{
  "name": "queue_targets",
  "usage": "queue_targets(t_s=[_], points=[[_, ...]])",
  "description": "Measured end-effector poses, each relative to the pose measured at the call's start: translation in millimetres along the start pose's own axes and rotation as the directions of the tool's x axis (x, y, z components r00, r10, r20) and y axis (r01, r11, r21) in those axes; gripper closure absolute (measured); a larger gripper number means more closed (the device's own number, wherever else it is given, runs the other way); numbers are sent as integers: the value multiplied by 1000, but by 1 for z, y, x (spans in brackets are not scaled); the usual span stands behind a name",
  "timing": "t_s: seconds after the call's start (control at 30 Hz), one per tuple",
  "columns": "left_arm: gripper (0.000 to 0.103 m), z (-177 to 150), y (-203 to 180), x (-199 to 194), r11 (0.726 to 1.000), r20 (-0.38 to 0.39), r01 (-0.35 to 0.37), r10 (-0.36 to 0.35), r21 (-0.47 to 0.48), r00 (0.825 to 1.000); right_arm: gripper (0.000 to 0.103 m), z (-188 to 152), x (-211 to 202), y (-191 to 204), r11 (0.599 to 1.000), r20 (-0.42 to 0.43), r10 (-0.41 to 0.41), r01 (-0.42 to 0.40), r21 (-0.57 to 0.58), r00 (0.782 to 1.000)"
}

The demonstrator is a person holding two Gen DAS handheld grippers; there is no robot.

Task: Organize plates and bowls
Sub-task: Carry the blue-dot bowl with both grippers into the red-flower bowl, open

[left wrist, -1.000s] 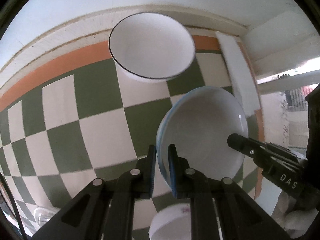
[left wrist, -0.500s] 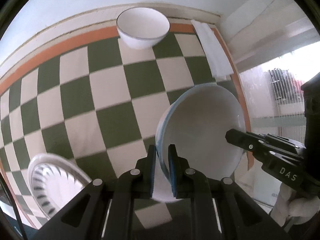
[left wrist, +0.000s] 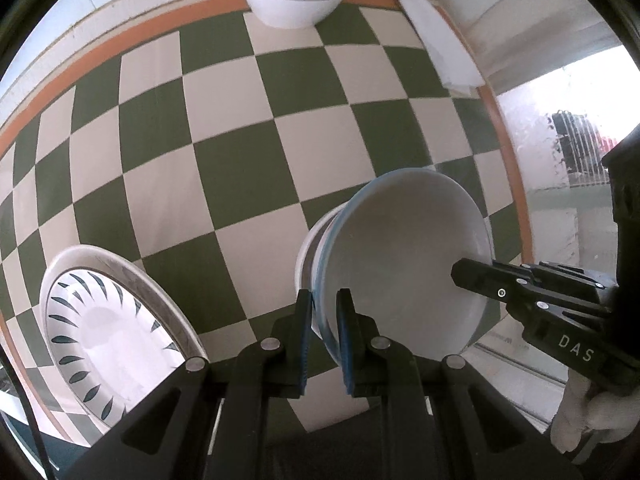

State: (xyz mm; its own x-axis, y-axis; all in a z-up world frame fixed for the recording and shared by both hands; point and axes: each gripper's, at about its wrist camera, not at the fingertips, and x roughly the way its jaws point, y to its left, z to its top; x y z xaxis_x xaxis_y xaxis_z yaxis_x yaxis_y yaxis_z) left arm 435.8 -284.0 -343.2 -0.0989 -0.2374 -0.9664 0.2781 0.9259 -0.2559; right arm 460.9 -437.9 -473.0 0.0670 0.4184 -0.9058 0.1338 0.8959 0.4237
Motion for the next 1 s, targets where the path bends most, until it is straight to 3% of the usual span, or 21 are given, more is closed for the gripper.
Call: queue_targets(t_s=[0.47, 1.0], points=[[93, 0, -7, 22, 998, -35, -61, 61, 20, 997, 93, 5, 25, -2, 999, -60, -39, 40, 15, 997], [93, -2, -2, 22, 999, -52, -48, 48, 1, 998, 92, 9, 29, 2, 998, -94, -63, 63, 2, 994]])
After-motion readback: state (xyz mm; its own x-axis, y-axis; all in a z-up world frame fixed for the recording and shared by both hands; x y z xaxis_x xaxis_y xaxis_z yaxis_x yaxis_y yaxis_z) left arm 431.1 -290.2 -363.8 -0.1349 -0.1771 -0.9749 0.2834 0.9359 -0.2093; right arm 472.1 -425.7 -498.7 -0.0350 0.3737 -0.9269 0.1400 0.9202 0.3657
